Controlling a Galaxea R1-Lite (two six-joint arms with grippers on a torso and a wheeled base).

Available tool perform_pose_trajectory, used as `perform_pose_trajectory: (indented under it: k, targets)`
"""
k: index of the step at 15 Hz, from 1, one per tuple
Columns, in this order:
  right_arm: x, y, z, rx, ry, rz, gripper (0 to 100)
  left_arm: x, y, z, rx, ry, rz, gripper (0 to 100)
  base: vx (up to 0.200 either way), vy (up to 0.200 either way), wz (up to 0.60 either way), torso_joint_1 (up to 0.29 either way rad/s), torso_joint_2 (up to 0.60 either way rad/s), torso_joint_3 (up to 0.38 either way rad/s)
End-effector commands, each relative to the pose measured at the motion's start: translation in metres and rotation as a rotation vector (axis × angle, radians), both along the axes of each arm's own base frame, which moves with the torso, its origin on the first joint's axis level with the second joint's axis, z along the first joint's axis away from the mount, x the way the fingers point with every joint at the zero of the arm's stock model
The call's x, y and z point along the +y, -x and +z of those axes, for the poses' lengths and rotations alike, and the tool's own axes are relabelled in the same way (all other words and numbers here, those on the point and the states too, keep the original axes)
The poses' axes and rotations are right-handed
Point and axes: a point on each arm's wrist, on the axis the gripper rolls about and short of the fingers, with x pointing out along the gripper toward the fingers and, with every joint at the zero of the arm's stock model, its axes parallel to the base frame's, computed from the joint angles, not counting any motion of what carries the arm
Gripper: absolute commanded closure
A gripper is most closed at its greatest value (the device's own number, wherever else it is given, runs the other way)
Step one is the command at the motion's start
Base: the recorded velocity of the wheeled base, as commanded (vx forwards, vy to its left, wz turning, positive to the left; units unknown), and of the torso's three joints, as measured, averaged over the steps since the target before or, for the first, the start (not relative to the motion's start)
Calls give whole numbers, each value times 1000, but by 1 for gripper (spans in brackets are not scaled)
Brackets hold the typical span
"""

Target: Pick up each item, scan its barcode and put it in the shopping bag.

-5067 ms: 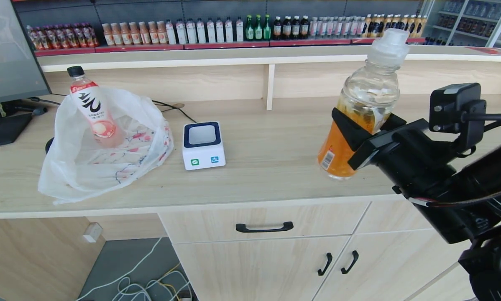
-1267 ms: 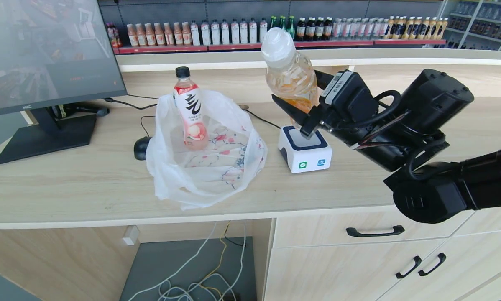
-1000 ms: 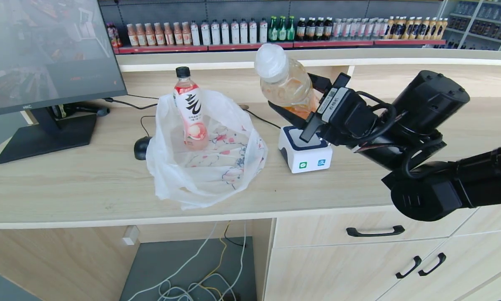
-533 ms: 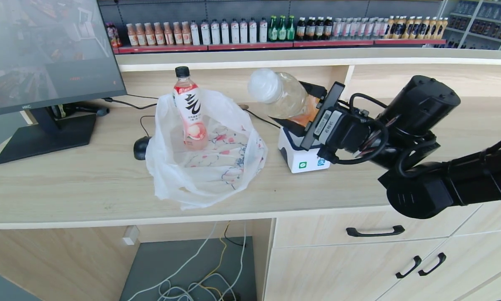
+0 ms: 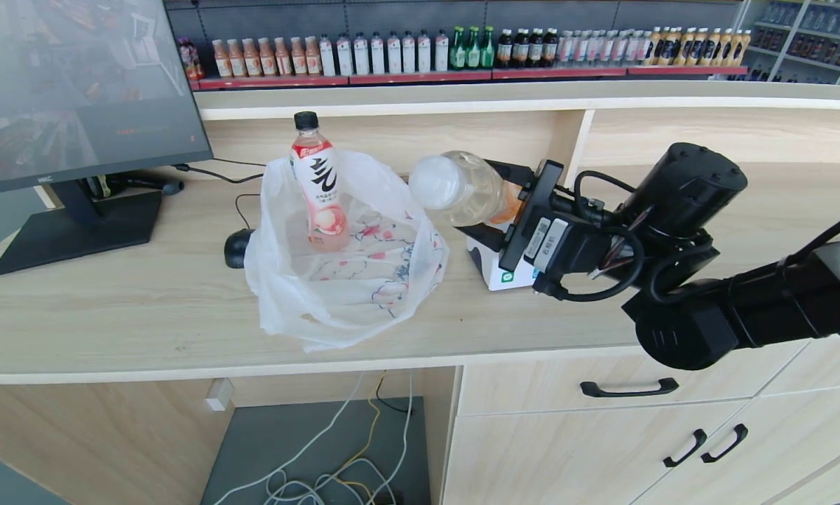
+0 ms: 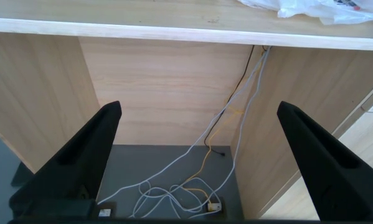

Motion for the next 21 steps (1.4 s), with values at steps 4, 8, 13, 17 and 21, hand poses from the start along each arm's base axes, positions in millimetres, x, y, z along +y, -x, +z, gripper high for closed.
perform_pose_trajectory:
  k: [4,8,13,17,21]
  targets:
    - [-9,-8,-5,-7,14,-20,100,0,0,0,-1,0,0,0,0,0,0,0,0,0]
    - [-21,-19,-10,-9,28,-47,100,0,0,0,-1,0,2,0,0,0,0,0,0,0]
    - [-22,-28,-18,-3,34,-56,100,0,0,0,-1,0,2,0,0,0,0,0,0,0]
    - [-24,-33,-18,-8,27,-63,100,0,0,0,-1,0,2,0,0,0,0,0,0,0]
    - [-27,-37,-19,-7,27,-72,100,0,0,0,-1,0,2,0,0,0,0,0,0,0]
